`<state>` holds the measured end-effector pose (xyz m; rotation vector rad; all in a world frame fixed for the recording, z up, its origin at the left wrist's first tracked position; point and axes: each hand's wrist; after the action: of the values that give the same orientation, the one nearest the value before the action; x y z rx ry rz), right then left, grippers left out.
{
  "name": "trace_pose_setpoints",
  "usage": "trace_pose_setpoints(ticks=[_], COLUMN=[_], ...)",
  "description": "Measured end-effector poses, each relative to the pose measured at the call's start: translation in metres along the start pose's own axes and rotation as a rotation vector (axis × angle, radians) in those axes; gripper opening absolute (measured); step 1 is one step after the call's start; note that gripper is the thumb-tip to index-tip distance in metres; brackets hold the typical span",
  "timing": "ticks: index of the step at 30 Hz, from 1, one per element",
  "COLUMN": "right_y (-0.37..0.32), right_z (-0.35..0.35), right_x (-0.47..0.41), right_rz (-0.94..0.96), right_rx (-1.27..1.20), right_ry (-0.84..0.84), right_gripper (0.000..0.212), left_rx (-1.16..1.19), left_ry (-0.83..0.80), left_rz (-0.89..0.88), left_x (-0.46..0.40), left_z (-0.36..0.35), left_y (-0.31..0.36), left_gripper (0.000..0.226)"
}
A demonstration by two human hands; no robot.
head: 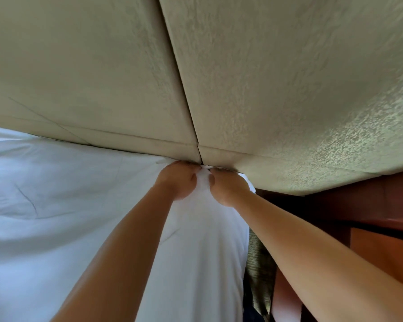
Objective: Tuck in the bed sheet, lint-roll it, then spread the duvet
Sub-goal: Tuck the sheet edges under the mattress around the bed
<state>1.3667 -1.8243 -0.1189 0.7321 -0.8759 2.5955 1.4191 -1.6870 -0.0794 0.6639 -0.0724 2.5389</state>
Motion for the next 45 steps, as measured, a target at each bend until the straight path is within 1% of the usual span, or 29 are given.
trace_pose_setpoints(ticks=[1, 4, 5, 6, 7, 9, 10, 12, 16, 18, 20, 21, 22, 24, 25, 26, 27, 28, 29, 31, 34, 35, 36, 38, 39, 41, 42, 43, 45], right_y=[0.004, 0.017, 0.015, 0.013, 0.007, -0.007, -0.013, -0.023, -0.036, -0.04, -0.043, -0.042, -0.039, -0.029, -0.025, -0.02, -0.017, -0.016, -0.018, -0.027, -0.041, -0.043, -0.042, -0.04, -0.037, -0.032, -0.032, -0.035, -0.038], right_z=[-0.006, -0.018, -0.016, -0.014, -0.01, -0.005, -0.005, -0.004, 0.001, 0.003, 0.0, -0.003, -0.009, -0.02, -0.022, -0.023, -0.021, -0.017, -0.012, 0.003, 0.018, 0.019, 0.018, 0.011, 0.006, -0.008, -0.016, -0.022, -0.035], right_x=[0.008, 0.028, 0.032, 0.033, 0.032, 0.024, 0.018, 0.008, -0.011, -0.021, -0.026, -0.024, -0.019, -0.001, 0.011, 0.021, 0.031, 0.035, 0.035, 0.024, 0.006, 0.003, -0.001, -0.001, 0.0, 0.007, 0.013, 0.018, 0.019], right_rz=[0.054, 0.358, 0.437, 0.493, 0.513, 0.468, 0.417, 0.333, 0.147, 0.1, 0.1, 0.118, 0.155, 0.207, 0.171, 0.12, 0.092, 0.085, 0.086, 0.052, -0.061, -0.097, -0.117, -0.098, -0.062, 0.046, 0.147, 0.238, 0.397], right_rx=[0.003, 0.018, 0.008, 0.006, 0.011, 0.019, 0.044, 0.084, 0.041, 0.06, 0.061, 0.041, 0.021, -0.016, -0.025, -0.01, 0.01, 0.037, 0.048, 0.05, 0.014, 0.005, 0.002, 0.029, 0.051, 0.053, 0.02, -0.02, -0.089], right_ry=[0.061, 0.314, 0.363, 0.34, 0.266, 0.076, 0.027, -0.017, -0.108, -0.159, -0.175, -0.152, -0.081, 0.191, 0.31, 0.389, 0.409, 0.387, 0.327, 0.148, -0.117, -0.148, -0.142, -0.075, -0.004, 0.201, 0.29, 0.296, 0.286], right_gripper=[0.04, 0.037, 0.038, 0.04, 0.042, 0.046, 0.048, 0.048, 0.045, 0.047, 0.047, 0.045, 0.042, 0.029, 0.025, 0.025, 0.025, 0.027, 0.032, 0.042, 0.054, 0.057, 0.06, 0.06, 0.057, 0.046, 0.039, 0.035, 0.04], left_rx=[0.0, -0.098, -0.132, -0.166, -0.196, -0.218, -0.207, -0.157, -0.046, 0.022, 0.114, 0.146, 0.145, 0.06, -0.007, -0.065, -0.097, -0.103, -0.102, -0.125, -0.123, -0.113, -0.107, -0.099, -0.089, -0.066, -0.052, -0.03, 0.031], left_ry=[0.021, 0.121, 0.139, 0.133, 0.108, 0.023, -0.019, -0.081, -0.173, -0.173, -0.128, -0.091, -0.042, 0.056, 0.092, 0.111, 0.107, 0.078, 0.033, -0.034, -0.058, -0.058, -0.054, -0.035, -0.028, -0.017, -0.008, 0.006, 0.034], left_rz=[0.0, 0.049, 0.076, 0.098, 0.107, 0.113, 0.12, 0.138, 0.129, 0.112, 0.108, 0.11, 0.117, 0.137, 0.149, 0.168, 0.189, 0.208, 0.219, 0.199, 0.147, 0.14, 0.134, 0.121, 0.116, 0.096, 0.086, 0.08, 0.11], left_x=[0.005, 0.017, 0.018, 0.019, 0.02, 0.018, 0.016, 0.009, -0.003, -0.002, 0.002, 0.006, 0.011, 0.019, 0.022, 0.024, 0.026, 0.028, 0.029, 0.027, 0.018, 0.015, 0.012, 0.01, 0.009, 0.009, 0.009, 0.01, 0.013], left_z=[0.002, 0.006, 0.007, 0.007, 0.006, 0.004, 0.004, 0.006, 0.008, 0.006, 0.006, 0.006, 0.006, 0.01, 0.012, 0.013, 0.015, 0.016, 0.017, 0.017, 0.009, 0.005, 0.002, -0.003, -0.004, -0.006, -0.006, -0.005, -0.002], left_y=[-0.001, -0.01, -0.013, -0.017, -0.018, -0.017, -0.016, -0.019, -0.03, -0.035, -0.041, -0.044, -0.046, -0.05, -0.054, -0.06, -0.065, -0.069, -0.072, -0.074, -0.069, -0.067, -0.066, -0.069, -0.071, -0.075, -0.077, -0.079, -0.085], left_gripper=[0.044, 0.044, 0.042, 0.041, 0.043, 0.049, 0.051, 0.051, 0.048, 0.047, 0.048, 0.048, 0.048, 0.048, 0.046, 0.046, 0.045, 0.046, 0.046, 0.047, 0.049, 0.05, 0.05, 0.05, 0.049, 0.048, 0.047, 0.046, 0.045])
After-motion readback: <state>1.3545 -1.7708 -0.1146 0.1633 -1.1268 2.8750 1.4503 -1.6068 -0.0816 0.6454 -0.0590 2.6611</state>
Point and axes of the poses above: each hand's wrist, its own x-axis away from the middle knuckle, its own z-axis out of the back of the hand, y = z × x, and after that the axes turned 10 degrees about -x, right-handed
